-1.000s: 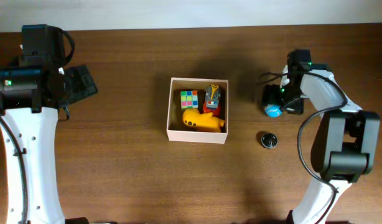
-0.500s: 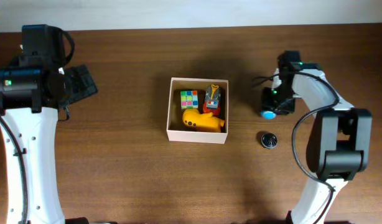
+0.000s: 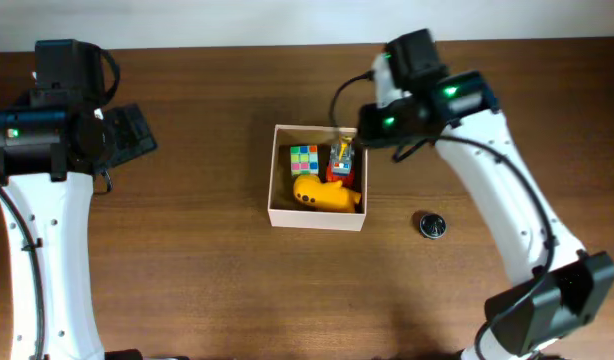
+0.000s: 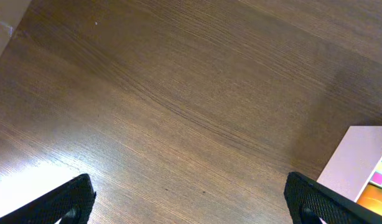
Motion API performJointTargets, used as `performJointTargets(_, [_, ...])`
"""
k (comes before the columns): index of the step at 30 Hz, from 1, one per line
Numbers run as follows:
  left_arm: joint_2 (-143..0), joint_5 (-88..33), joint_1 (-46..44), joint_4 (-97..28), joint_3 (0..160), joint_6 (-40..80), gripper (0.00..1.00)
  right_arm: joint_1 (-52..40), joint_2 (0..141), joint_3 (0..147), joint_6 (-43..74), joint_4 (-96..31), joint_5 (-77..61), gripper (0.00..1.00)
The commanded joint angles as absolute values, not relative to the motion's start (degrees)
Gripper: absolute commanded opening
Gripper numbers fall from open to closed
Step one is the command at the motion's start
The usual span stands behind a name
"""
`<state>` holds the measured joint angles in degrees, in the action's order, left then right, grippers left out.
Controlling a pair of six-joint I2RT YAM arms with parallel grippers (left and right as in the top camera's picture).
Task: Pack container
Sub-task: 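Grasp the blue ball with the right gripper and drop it into the box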
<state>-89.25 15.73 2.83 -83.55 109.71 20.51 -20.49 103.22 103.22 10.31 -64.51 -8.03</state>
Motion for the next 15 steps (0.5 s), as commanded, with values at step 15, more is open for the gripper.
performJointTargets(15, [-89.1,16.3,3.2,-83.6,109.8,19.6,0.99,-37.1,114.1,101.0,12.4,-61.7,-7.0,0.60])
